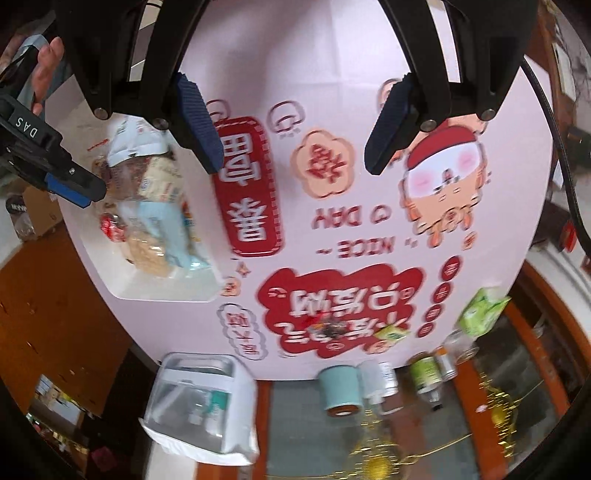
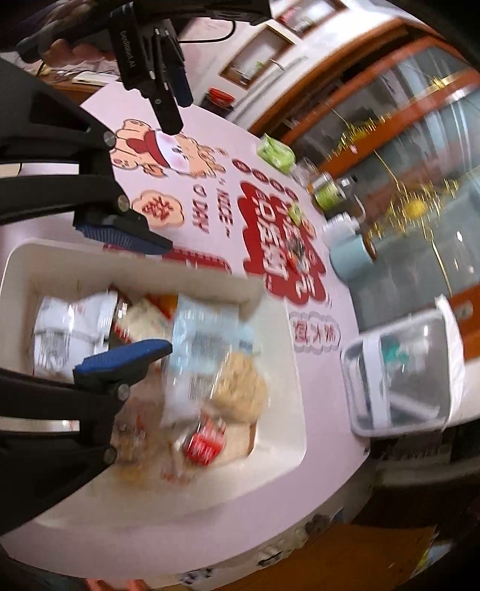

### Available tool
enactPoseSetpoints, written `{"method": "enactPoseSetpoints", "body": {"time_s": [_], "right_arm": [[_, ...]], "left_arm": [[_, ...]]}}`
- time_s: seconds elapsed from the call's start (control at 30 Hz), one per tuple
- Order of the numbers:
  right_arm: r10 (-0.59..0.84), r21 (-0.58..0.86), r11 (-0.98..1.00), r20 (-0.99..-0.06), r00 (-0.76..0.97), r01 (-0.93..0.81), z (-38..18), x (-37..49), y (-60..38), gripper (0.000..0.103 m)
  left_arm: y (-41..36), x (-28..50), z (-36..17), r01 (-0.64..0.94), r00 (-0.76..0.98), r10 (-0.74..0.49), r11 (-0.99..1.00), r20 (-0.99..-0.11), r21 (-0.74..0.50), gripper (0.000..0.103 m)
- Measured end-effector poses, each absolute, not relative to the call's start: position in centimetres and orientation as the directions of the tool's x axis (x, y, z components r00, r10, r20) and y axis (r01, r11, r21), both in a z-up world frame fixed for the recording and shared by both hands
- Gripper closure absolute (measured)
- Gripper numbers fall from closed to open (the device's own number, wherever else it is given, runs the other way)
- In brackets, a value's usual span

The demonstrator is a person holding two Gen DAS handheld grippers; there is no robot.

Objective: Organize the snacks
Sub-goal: 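Move both tools back over the last snacks on the table, then grasp the green-yellow biscuit pack with the left tool while the right tool grasps the dried-fruit bag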

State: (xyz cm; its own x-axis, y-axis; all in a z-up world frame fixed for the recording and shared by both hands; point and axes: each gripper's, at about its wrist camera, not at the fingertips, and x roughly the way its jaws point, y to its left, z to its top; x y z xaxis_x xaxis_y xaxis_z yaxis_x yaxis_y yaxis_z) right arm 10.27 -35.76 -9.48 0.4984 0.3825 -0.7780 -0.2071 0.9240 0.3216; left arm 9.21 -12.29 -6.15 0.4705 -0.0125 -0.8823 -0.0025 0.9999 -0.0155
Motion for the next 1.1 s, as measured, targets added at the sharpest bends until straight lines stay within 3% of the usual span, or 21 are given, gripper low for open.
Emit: {"method": "enactPoseSetpoints", "body": {"time_s": [0.37, 0.67, 0.87, 1.1], "right_arm": [[0.452, 0.269, 0.875, -0.751, 0.481, -0.402, -4.6, 12.5, -27.4, 0.055], [0.397, 0.122, 0.864, -0.762, 0.512, -0.488, 2.1, 22.5, -19.6, 0.055], [0.328, 0.064, 0.874, -0.809, 0.488, -0.481, -0.2, 31.3, -15.6, 0.055], [0.262, 0.03, 0.871, -0.873, 0.411, -0.49, -8.1, 41.0, -11.7, 0.055]], "left_arm": [[-2.0, 9.2, -3.5, -0.135, 0.485, 0.096, 0.99, -0.869, 0.035, 0.025], [6.3, 21.1, 1.4, -0.091, 0.484, 0.04, 0.996, -0.874, -0.005, 0.025], [9.9, 32.5, 0.5, -0.089, 0.443, 0.064, 0.996, -0.894, 0.027, 0.022], [12.7, 44.6, -7.3, -0.205, 0.348, 0.072, 0.979, -0.935, -0.001, 0.022]]}}
